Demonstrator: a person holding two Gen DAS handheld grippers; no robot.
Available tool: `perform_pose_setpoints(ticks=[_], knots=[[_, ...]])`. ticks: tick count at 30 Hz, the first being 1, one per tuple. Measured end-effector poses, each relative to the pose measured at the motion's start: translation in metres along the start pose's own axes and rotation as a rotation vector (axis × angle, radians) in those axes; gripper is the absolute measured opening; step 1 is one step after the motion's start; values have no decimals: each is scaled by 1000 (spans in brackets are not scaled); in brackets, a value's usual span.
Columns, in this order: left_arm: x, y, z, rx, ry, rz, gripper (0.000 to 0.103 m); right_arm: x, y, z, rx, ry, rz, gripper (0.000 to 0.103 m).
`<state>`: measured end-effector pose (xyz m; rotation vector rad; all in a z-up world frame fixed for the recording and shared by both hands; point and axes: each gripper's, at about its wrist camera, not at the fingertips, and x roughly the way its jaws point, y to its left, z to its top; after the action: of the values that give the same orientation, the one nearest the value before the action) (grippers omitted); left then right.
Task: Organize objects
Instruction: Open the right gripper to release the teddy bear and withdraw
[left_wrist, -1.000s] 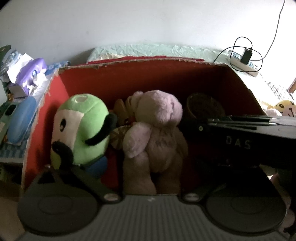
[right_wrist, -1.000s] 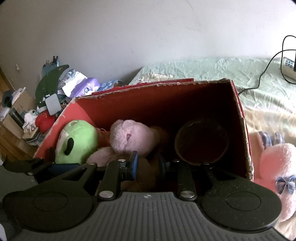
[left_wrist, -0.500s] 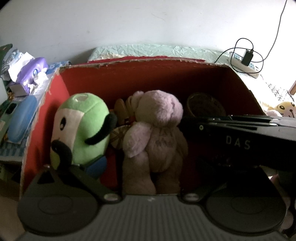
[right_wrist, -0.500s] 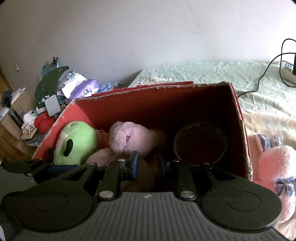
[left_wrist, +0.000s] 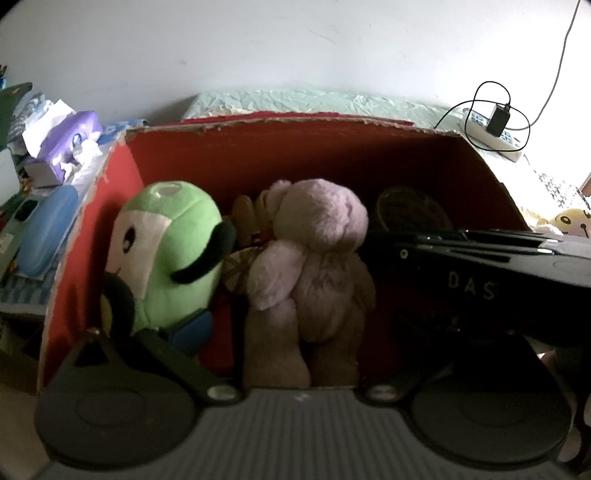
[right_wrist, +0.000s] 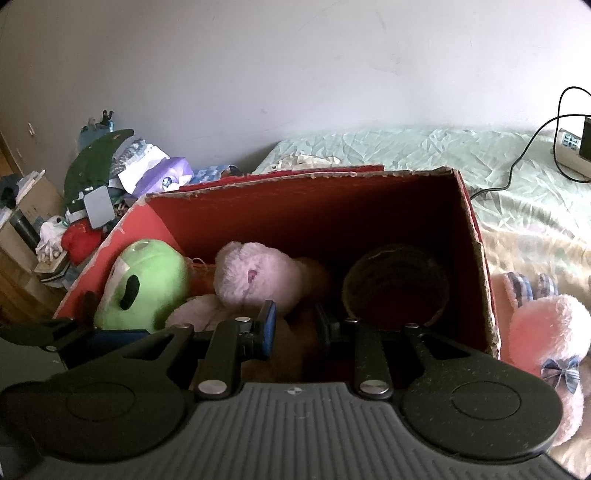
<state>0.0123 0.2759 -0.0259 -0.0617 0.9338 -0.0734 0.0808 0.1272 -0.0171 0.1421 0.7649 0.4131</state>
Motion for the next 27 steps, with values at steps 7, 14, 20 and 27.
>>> perform_pose_setpoints(ticks=[7, 14, 20, 27], knots=[[-4, -5, 0, -19, -6, 40, 102, -3, 3, 0, -8, -10, -20, 29], [-29, -12, -3, -8, -84, 80, 102, -21, -2, -2, 52, -26, 36, 30], [-44, -17, -5, -15, -93, 86, 102, -45, 5, -2, 23, -74, 58, 30], [-69, -34, -10, 7, -130, 105, 102, -75, -8, -1, 60, -120, 101, 30]])
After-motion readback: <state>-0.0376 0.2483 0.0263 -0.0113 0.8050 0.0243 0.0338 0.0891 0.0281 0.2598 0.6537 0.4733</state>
